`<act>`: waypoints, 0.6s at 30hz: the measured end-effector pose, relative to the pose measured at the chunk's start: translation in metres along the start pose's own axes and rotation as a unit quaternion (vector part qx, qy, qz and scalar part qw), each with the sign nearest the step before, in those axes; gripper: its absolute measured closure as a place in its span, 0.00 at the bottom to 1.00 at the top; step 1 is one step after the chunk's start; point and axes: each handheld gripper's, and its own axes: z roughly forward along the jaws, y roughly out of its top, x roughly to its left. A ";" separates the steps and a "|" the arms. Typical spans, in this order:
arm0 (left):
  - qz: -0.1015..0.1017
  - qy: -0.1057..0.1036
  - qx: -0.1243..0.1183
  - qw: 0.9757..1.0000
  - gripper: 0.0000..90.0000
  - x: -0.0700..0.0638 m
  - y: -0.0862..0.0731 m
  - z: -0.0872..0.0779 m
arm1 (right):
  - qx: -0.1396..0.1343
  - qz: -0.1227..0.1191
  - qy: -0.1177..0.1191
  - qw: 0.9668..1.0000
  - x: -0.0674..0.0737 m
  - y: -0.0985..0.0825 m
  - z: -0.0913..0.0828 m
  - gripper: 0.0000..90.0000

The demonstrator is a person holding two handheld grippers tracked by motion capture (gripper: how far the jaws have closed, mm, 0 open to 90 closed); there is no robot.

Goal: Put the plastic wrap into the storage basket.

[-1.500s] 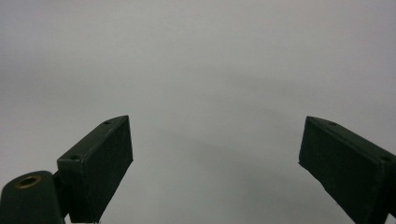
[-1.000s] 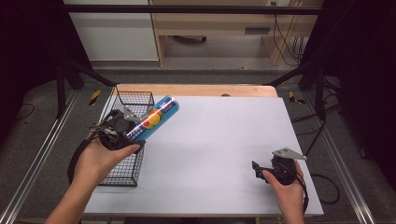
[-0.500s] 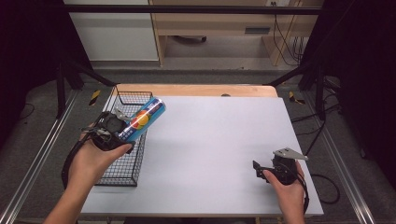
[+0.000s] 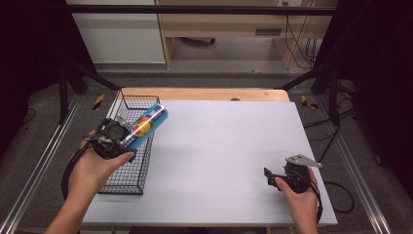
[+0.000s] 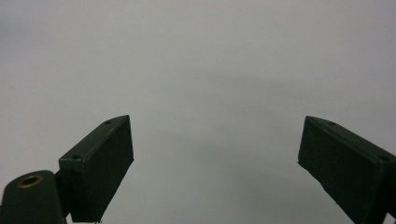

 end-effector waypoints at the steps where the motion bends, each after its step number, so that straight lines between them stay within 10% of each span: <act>1: 0.000 0.000 0.000 1.000 0.36 0.000 0.000 0.000 | 0.000 0.000 0.000 1.000 0.000 0.000 0.000 0.12; 18: -0.005 -0.004 0.012 1.000 0.36 0.003 -0.008 0.010 | 0.000 0.002 -0.003 1.000 0.000 -0.001 -0.001 0.12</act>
